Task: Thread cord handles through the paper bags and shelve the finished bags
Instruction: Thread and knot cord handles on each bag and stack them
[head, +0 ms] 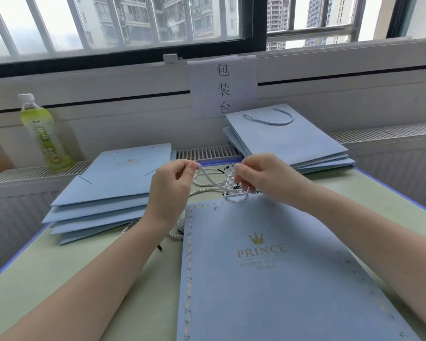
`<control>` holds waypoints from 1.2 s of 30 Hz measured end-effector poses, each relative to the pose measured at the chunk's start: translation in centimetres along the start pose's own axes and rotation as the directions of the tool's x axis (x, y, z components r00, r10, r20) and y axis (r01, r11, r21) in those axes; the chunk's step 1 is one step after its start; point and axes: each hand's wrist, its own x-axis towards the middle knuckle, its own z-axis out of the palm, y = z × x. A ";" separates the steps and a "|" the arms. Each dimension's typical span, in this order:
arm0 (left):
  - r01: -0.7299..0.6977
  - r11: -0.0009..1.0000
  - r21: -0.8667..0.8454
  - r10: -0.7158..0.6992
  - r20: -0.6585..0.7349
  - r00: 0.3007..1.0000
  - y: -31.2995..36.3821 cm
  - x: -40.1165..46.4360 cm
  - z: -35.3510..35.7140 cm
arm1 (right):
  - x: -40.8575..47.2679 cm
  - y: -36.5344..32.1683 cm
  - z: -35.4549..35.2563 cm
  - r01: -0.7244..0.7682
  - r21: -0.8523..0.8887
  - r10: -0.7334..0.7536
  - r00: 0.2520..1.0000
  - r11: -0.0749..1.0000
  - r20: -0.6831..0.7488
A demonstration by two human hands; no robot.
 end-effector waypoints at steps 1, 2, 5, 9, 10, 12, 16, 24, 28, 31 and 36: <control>0.000 1.000 0.012 0.001 -0.015 1.000 0.0 0.0 0.0 | -0.2 -0.2 0.5 0.012 -0.039 -0.008 0.995 0.999 0.095; 0.004 1.000 0.024 -0.003 -0.024 1.000 0.0 0.0 -0.1 | -0.4 -0.1 1.1 0.042 -0.119 -0.024 0.988 0.992 0.151; 0.032 0.999 0.030 -0.032 -0.013 0.999 0.0 0.0 -0.2 | -0.7 0.4 2.0 0.127 -0.332 -0.088 0.987 0.935 0.131; 0.061 0.992 -0.108 -0.052 0.090 0.995 0.5 -0.3 0.2 | -0.3 1.4 2.2 0.196 -0.441 -0.181 0.981 0.876 0.075; 0.055 0.990 -0.131 -0.036 0.137 0.990 0.7 -0.5 0.4 | -0.3 1.7 2.2 0.208 -0.428 -0.205 0.977 0.880 0.054; 0.040 0.989 -0.145 -0.006 0.223 0.975 0.9 -0.8 0.7 | -0.3 1.8 2.3 0.238 -0.378 -0.264 0.964 0.895 -0.017; 0.050 0.989 -0.137 -0.011 0.274 0.962 1.4 -1.1 1.2 | -0.6 0.9 2.3 0.376 -0.309 -0.403 0.915 0.873 -0.025; 0.030 0.995 -0.096 -0.003 0.268 0.963 1.3 -1.0 1.0 | -0.7 0.4 1.6 0.339 -0.375 -0.404 0.908 0.863 -0.109; 0.032 0.998 -0.050 -0.018 0.268 0.963 0.8 -0.6 0.8 | -0.5 0.5 1.2 0.301 -0.354 -0.366 0.921 0.885 -0.134; -0.054 0.971 0.232 -0.031 0.348 0.937 0.0 -0.4 0.5 | -0.4 0.8 1.7 0.301 -0.365 -0.330 0.944 0.881 -0.019; -0.373 0.707 0.601 -0.079 0.591 0.803 -0.6 -0.3 -0.1 | -0.6 0.6 2.2 0.350 -0.406 -0.327 0.936 0.844 0.129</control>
